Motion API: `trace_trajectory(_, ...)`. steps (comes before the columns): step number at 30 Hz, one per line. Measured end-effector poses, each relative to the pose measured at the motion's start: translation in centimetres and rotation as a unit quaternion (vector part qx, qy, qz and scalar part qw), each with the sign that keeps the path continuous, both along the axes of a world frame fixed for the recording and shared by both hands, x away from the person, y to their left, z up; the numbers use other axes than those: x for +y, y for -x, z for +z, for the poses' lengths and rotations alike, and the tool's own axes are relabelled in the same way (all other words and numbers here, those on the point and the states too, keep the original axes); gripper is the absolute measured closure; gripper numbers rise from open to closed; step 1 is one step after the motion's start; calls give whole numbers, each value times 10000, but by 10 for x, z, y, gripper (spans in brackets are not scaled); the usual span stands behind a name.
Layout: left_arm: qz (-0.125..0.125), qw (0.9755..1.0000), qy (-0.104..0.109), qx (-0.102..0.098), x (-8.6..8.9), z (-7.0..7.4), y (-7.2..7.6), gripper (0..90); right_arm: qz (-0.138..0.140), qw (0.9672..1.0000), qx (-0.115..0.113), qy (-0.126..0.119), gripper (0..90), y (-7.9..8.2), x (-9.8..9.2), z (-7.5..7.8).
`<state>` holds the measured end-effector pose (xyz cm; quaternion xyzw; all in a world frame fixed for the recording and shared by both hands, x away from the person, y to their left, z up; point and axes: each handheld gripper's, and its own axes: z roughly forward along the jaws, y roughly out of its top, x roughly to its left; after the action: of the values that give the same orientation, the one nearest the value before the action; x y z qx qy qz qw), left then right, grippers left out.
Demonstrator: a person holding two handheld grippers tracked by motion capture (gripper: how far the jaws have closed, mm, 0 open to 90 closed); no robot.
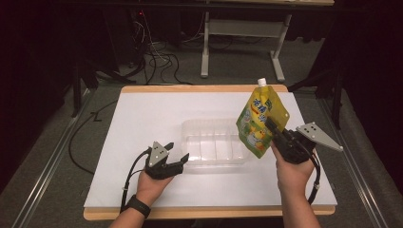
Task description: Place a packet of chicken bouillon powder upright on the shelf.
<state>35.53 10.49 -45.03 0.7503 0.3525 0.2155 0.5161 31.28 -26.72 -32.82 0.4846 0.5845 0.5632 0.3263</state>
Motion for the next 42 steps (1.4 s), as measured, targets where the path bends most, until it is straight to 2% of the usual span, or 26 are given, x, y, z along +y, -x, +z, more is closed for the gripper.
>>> trace_trajectory(4,10,10000,6,18,0,-1,-1,282,65,10000,-7,21,900,-6,11,-1)
trace_trajectory(8,-2,10000,-18,-7,-3,-3,-2,314,109,9999,12,7,900,-13,22,-4)
trace_trajectory(17,-85,9998,-137,71,-11,-9,-4,392,140,9998,104,26,900,-27,42,-15)
trace_trajectory(32,-121,9995,-272,74,-15,-12,-3,444,-28,9998,210,-46,900,-40,67,-28)
trace_trajectory(37,-109,9994,-311,78,-15,-13,-3,454,-11,9996,248,-119,900,-42,71,-35)
trace_trajectory(42,-76,9994,-344,71,-16,-14,-3,465,-89,9993,271,-221,900,-43,67,-41)
